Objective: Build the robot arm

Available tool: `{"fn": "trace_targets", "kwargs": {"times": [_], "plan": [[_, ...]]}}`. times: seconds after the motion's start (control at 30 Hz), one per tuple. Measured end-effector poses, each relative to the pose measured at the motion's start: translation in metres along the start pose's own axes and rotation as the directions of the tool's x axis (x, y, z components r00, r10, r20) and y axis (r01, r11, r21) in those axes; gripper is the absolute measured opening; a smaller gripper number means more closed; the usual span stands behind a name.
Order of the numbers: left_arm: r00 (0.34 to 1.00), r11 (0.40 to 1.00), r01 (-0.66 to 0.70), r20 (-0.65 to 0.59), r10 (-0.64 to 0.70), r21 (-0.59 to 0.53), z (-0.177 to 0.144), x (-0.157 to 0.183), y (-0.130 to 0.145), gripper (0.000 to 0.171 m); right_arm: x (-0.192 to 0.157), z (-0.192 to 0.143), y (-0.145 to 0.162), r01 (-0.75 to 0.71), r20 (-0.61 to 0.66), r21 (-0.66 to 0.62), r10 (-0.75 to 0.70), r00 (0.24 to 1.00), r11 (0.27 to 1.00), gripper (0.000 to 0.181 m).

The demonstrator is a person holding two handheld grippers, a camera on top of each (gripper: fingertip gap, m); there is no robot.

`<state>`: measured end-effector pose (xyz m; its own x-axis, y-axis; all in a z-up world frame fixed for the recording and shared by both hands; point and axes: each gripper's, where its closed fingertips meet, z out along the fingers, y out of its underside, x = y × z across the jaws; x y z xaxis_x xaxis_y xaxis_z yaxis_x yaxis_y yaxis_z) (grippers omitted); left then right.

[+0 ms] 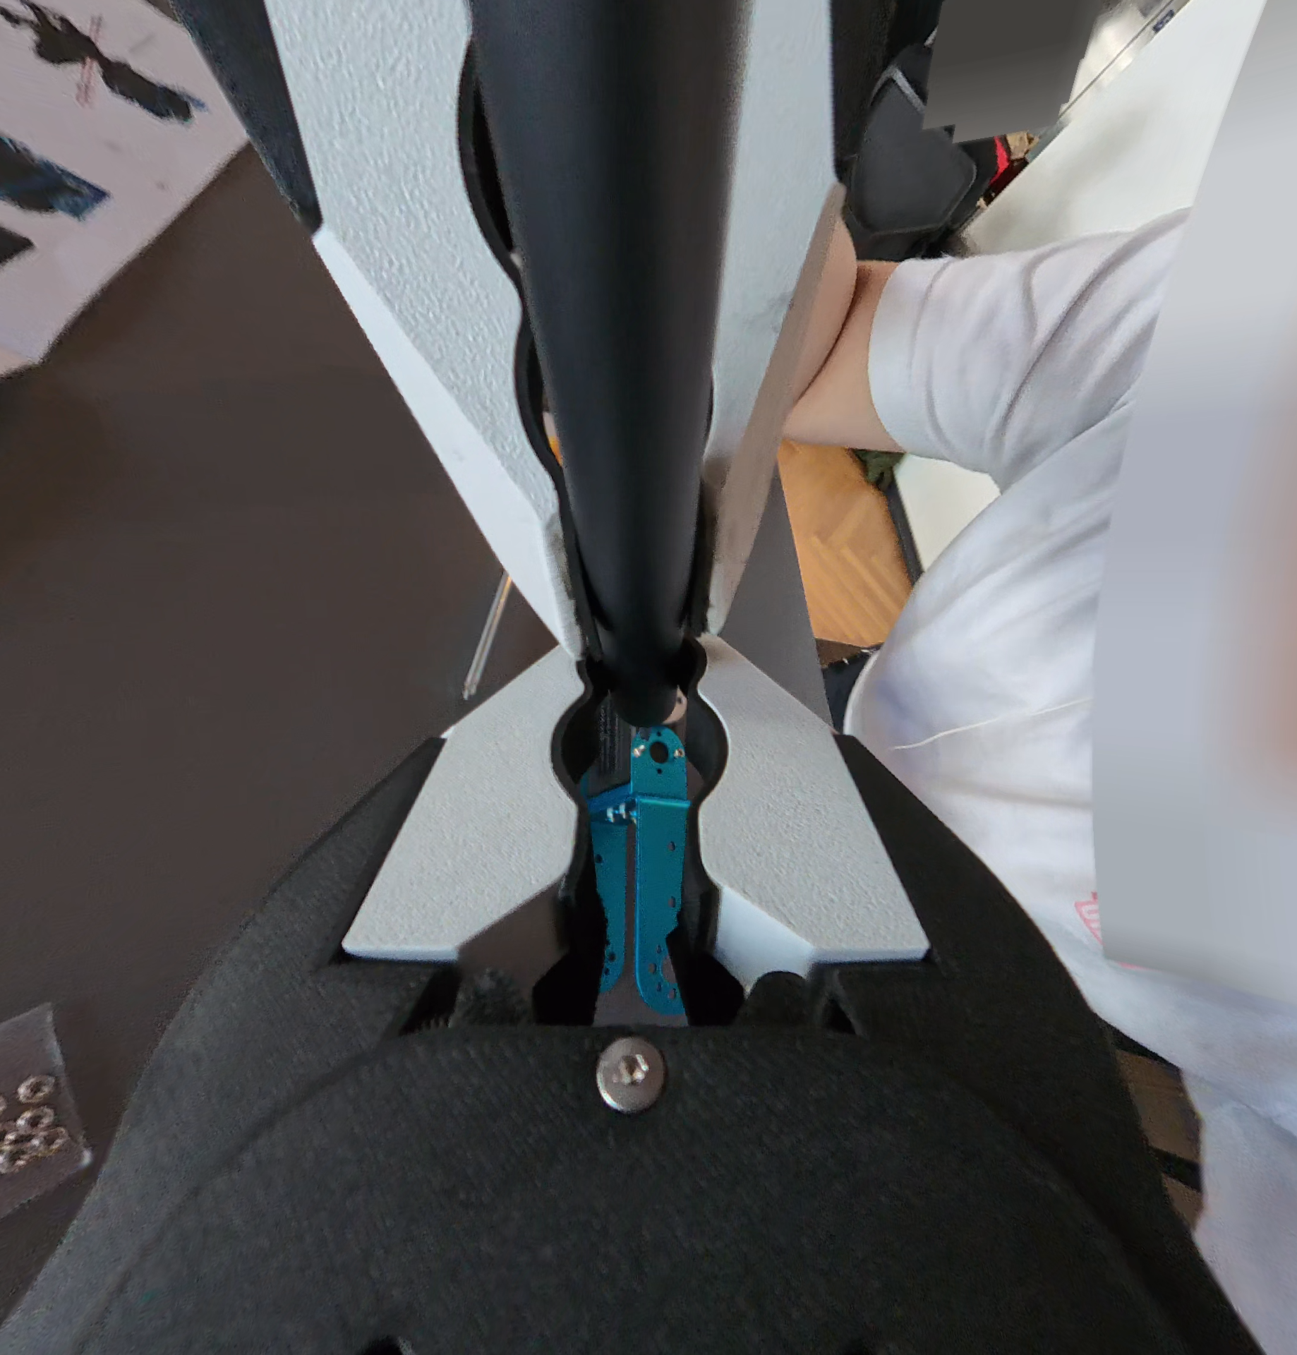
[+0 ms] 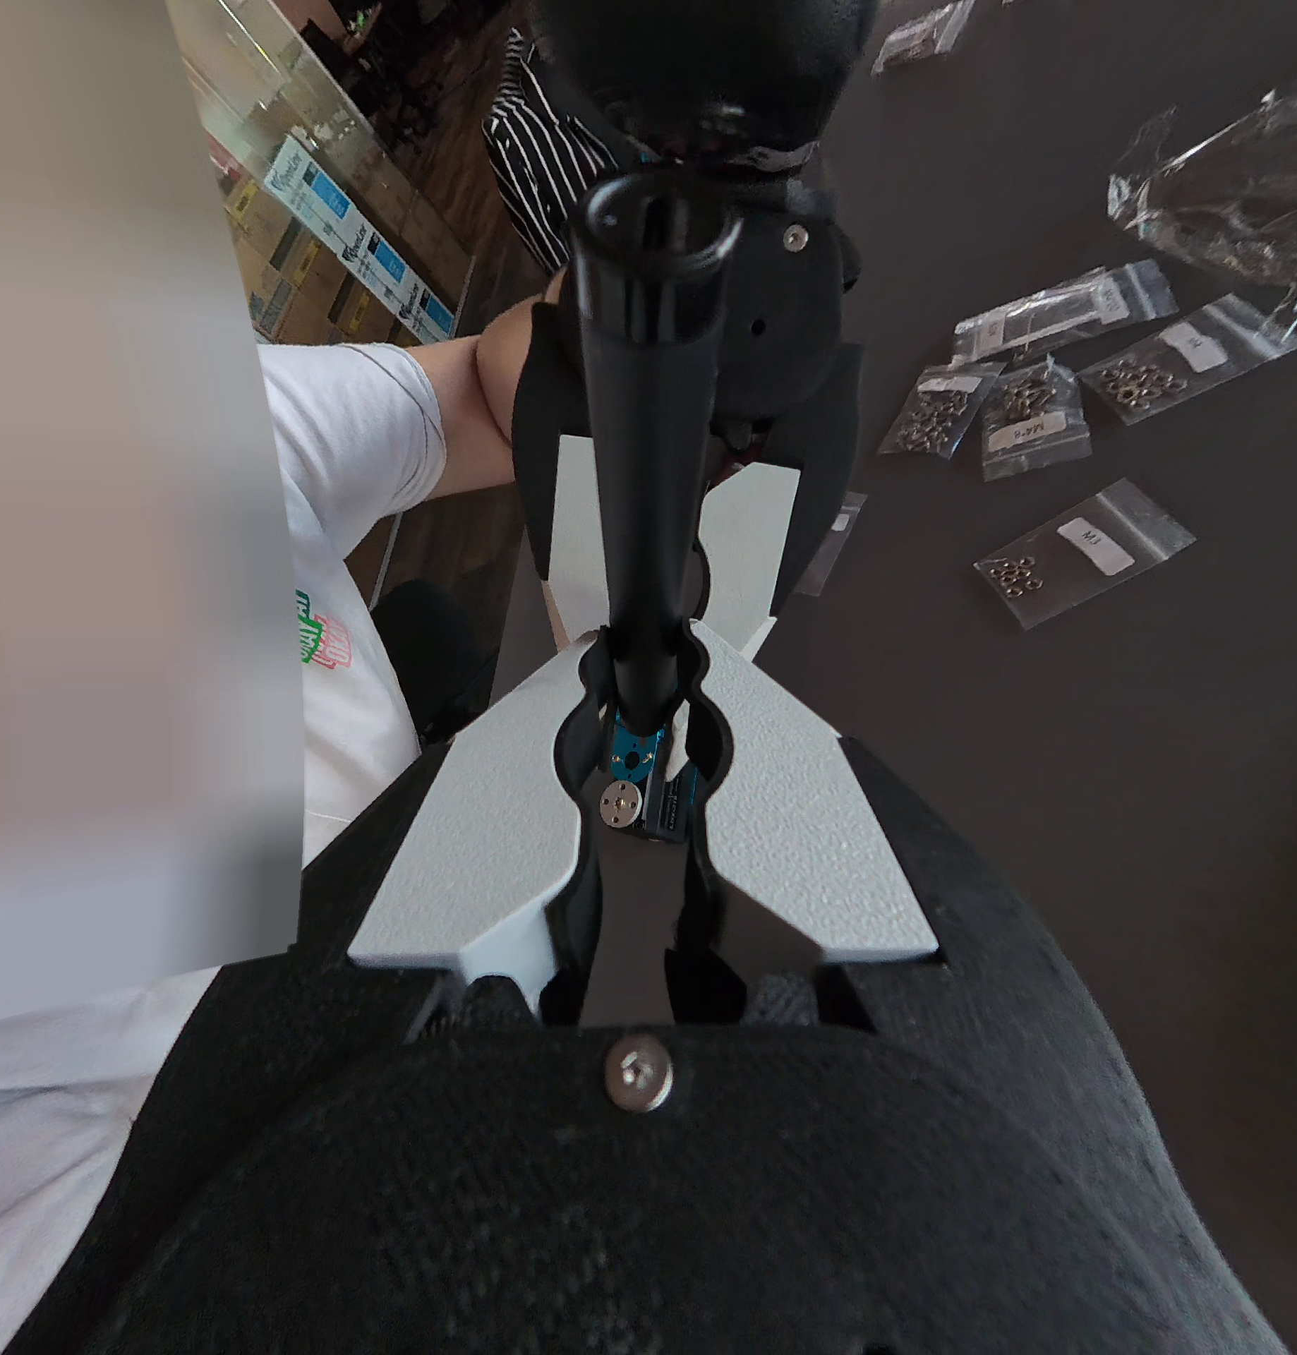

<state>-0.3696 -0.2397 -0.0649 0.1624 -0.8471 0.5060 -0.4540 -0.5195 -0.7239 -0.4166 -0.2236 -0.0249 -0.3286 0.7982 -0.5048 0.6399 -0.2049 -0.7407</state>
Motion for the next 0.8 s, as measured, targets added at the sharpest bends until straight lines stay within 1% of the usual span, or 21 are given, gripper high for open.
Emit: {"fn": "trace_targets", "kwargs": {"times": [0.07, 0.27, 0.4, 0.8], "plan": [[0.999, 0.999, 0.032, -0.003, -0.033, -0.029, 0.002, -0.003, 0.005, 0.017, 0.004, 0.005, 0.003, -0.017, 0.002, -0.009, 0.017, 1.000, 1.000, 0.016], [0.999, 0.997, 0.035, 0.010, -0.035, -0.065, 0.005, -0.008, 0.013, 0.016, 0.008, 0.011, 0.006, -0.041, 0.021, -0.016, 0.041, 0.999, 0.999, 0.017], [0.999, 0.997, 0.045, 0.002, -0.045, -0.059, 0.003, -0.007, 0.012, 0.016, 0.008, 0.010, 0.004, -0.043, 0.027, -0.002, 0.043, 0.999, 0.999, 0.016], [0.999, 0.994, 0.049, 0.008, -0.048, -0.093, 0.005, -0.007, 0.017, 0.016, 0.010, 0.013, 0.008, -0.055, 0.048, -0.014, 0.056, 0.997, 0.998, 0.016]]}}
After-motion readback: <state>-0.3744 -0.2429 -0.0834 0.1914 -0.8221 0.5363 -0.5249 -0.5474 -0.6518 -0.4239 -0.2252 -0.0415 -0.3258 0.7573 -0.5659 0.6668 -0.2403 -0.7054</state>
